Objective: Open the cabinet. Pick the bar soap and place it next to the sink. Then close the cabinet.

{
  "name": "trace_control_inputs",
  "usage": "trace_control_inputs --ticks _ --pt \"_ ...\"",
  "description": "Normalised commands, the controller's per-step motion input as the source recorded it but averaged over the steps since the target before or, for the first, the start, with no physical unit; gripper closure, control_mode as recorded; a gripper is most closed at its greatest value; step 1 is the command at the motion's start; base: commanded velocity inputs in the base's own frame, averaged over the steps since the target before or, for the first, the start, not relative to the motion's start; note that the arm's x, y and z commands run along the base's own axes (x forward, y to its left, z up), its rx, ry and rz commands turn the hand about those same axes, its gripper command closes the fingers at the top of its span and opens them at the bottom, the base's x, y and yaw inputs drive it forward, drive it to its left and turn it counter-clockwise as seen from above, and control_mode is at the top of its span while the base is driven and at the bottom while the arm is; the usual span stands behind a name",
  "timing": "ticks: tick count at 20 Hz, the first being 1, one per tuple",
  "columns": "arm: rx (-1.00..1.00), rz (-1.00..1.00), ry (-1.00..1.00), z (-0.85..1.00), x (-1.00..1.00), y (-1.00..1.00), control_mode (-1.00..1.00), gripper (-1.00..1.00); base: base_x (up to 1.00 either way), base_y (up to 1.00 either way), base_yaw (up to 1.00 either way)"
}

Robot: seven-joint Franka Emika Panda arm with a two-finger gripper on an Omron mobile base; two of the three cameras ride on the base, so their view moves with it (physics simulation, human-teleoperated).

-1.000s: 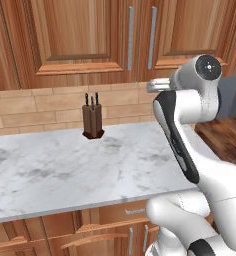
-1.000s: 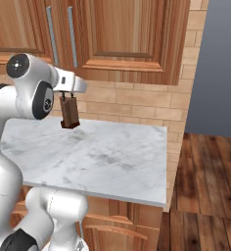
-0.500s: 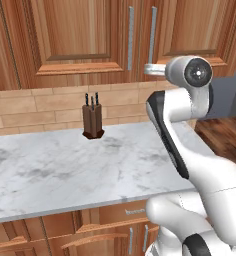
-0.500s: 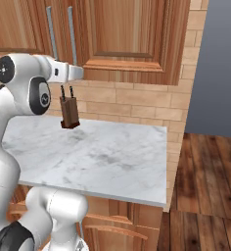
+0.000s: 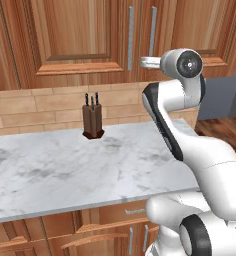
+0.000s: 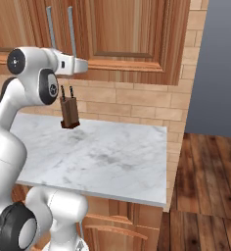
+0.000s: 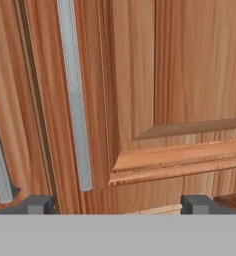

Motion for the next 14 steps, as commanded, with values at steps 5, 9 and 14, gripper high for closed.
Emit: trace_control_inputs --ticks 5,9,14 --pt "0.0 0.0 0.0 0.06 0.36 0.0 -1.0 -1.0 0.0 0.0 0.0" --pt "0.0 0.0 0.0 0.06 0.39 0.0 -1.0 -1.0 0.0 0.0 0.0" --pt "0.02 0.0 0.0 0.0 0.49 0.0 -1.0 -1.0 0.0 0.0 0.0"
